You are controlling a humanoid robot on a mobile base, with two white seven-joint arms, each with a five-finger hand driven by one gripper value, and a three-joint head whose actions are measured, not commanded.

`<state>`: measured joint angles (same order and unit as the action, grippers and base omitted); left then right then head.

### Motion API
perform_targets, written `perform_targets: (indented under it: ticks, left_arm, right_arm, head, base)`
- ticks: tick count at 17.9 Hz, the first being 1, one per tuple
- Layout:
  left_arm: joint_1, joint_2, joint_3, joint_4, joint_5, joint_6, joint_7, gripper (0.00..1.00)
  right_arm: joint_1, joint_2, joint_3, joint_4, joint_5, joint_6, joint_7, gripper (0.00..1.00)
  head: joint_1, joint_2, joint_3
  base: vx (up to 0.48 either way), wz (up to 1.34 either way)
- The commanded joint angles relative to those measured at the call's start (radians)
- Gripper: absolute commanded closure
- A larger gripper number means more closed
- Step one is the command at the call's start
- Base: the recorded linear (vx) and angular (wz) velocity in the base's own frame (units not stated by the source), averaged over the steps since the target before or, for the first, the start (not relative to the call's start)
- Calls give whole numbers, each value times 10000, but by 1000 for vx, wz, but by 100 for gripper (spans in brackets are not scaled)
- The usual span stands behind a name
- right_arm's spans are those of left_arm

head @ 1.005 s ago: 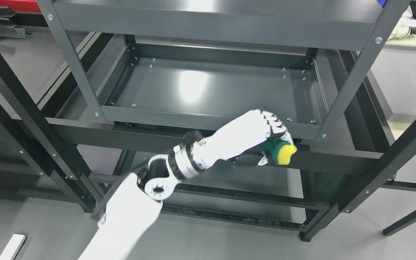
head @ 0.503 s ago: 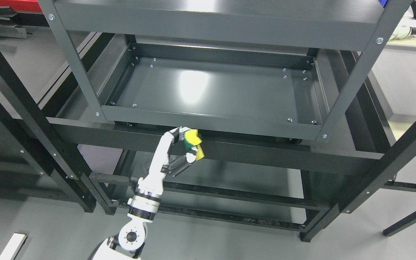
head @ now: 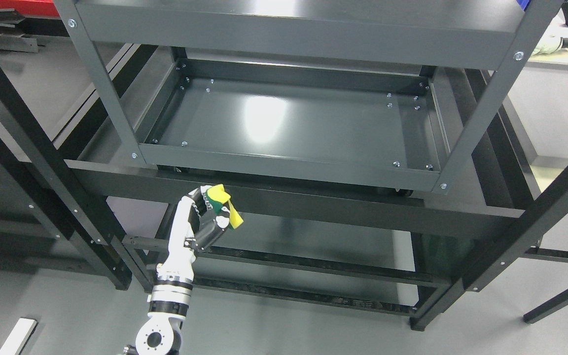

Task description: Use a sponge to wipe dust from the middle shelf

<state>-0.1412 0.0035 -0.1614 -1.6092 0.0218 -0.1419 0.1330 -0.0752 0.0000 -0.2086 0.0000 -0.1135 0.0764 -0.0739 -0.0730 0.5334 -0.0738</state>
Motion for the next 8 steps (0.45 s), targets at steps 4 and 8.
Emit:
perform_targets:
  ticks: [4,8]
  left_arm:
    - [93,140,785,-1656,441,453,20,100]
    - [93,140,785,-1641,441,453,20,100]
  right_arm:
    - [0,-175,0,-174,0,3,3,0]
    - [0,-175,0,-174,0,3,3,0]
  head:
    - [0,0,0]
    - [0,0,0]
  base:
    - [0,0]
    - [0,0]
